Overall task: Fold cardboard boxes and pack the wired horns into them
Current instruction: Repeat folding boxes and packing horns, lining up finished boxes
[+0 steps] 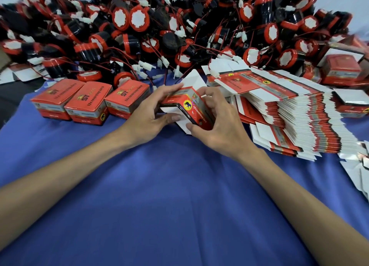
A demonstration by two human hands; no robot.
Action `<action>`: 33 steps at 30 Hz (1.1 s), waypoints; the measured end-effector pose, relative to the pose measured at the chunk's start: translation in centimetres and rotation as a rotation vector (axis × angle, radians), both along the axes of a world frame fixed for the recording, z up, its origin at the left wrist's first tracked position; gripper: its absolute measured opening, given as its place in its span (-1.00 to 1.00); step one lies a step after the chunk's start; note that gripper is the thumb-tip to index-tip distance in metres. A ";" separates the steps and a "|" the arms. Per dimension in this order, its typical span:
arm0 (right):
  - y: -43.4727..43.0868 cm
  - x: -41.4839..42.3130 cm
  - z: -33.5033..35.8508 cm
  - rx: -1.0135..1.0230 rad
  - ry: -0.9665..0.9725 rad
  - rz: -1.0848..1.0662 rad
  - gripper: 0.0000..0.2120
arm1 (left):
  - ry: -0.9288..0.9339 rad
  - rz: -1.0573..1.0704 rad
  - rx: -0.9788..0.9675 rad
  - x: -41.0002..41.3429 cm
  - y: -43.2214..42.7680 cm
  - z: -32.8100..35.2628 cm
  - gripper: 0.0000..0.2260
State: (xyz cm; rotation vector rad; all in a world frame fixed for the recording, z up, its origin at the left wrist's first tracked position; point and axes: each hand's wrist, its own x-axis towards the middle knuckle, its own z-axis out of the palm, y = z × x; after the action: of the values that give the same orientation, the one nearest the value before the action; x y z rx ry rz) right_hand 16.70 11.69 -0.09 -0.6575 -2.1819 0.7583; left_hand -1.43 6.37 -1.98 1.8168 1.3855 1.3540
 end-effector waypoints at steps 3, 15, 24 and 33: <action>0.3 0.0 -0.2 0.024 -0.015 0.025 -0.44 | -0.006 0.000 -0.001 0.0 0.0 0.0 -0.52; 0.6 0.1 0.5 -0.101 -0.008 0.126 -0.53 | 0.053 0.006 -0.063 -0.2 -0.1 -0.5 -0.41; 0.4 0.6 1.9 -0.112 -0.132 0.158 -0.59 | 0.212 0.001 0.036 0.5 -0.2 -0.4 -0.44; 0.2 0.2 2.4 -0.210 -0.304 0.074 -0.52 | 0.264 0.001 0.059 0.6 -0.1 -0.3 -0.46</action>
State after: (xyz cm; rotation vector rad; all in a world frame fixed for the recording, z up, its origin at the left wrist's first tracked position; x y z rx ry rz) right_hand 16.91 11.89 2.29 -0.8487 -2.4325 0.9897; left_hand -0.87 6.31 -2.23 2.0942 1.4899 1.1999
